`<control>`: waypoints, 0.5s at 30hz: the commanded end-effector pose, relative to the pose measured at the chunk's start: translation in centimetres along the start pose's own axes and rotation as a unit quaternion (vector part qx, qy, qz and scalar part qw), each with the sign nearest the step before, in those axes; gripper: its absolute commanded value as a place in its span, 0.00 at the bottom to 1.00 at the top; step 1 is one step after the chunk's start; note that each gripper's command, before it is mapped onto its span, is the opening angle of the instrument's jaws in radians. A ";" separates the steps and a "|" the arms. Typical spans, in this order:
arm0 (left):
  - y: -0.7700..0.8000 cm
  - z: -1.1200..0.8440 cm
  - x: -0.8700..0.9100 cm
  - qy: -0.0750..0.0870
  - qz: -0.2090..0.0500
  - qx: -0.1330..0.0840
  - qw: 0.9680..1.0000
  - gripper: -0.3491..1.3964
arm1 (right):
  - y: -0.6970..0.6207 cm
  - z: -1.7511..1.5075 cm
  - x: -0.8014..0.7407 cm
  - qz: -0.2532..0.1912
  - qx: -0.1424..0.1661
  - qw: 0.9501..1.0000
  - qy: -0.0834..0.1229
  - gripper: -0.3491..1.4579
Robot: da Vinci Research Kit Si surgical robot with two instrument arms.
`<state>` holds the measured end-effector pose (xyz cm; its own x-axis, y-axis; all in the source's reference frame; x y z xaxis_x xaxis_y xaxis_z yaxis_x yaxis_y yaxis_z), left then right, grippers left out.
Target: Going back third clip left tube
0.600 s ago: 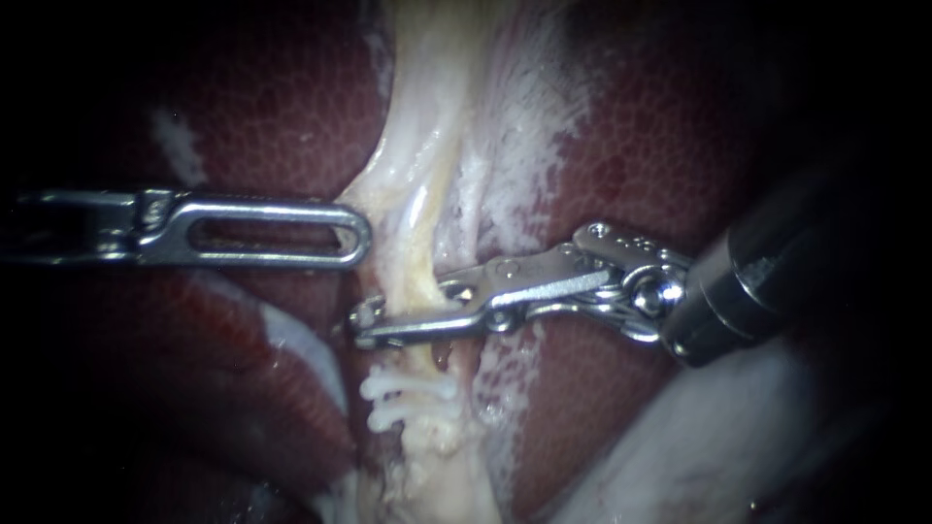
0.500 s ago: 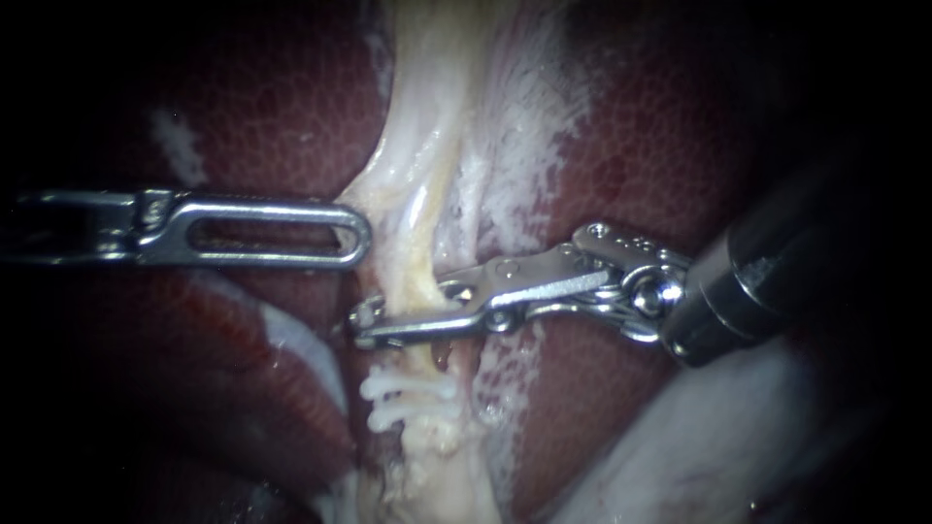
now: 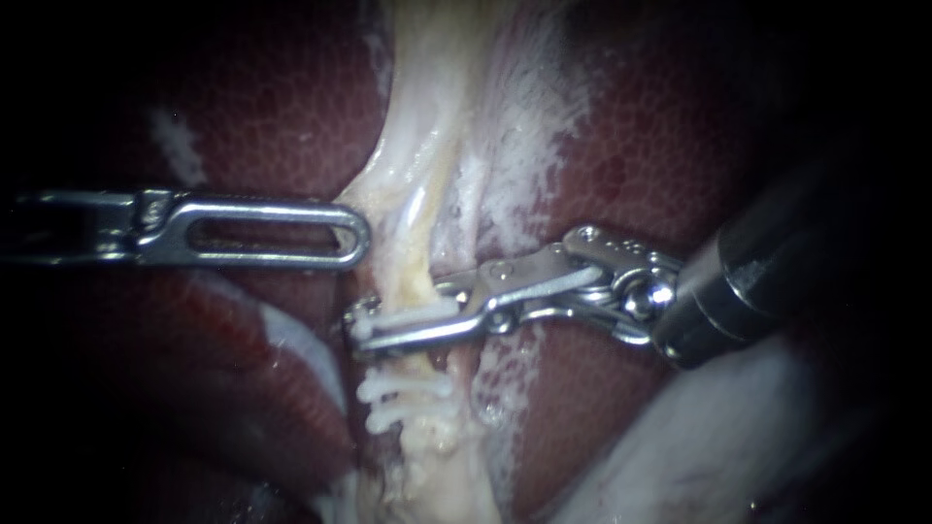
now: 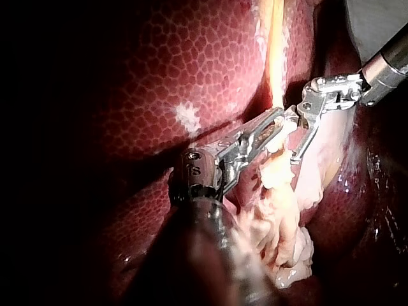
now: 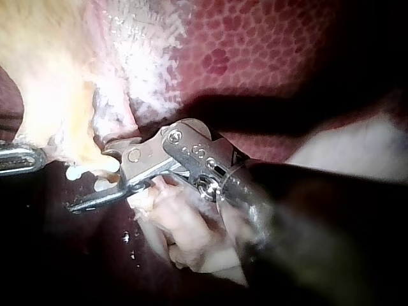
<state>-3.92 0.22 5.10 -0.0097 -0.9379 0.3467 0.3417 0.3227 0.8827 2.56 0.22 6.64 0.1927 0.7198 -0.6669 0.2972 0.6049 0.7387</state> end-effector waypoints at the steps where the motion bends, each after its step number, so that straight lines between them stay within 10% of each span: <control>1: 0.00 0.00 0.00 0.000 0.000 0.000 1.000 0.00 | 0.01 0.00 0.00 -0.013 -0.003 1.000 0.000 0.50; 15: -0.02 -0.01 0.00 0.000 0.000 0.000 1.000 0.00 | 0.07 -0.14 -0.02 -0.086 -0.037 0.996 -0.002 0.52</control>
<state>-3.92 0.21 5.08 -0.0102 -0.9379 0.3466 0.3417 0.3225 0.8827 2.43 0.30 6.73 0.1494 0.6020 -0.7844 0.2560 0.7427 0.6188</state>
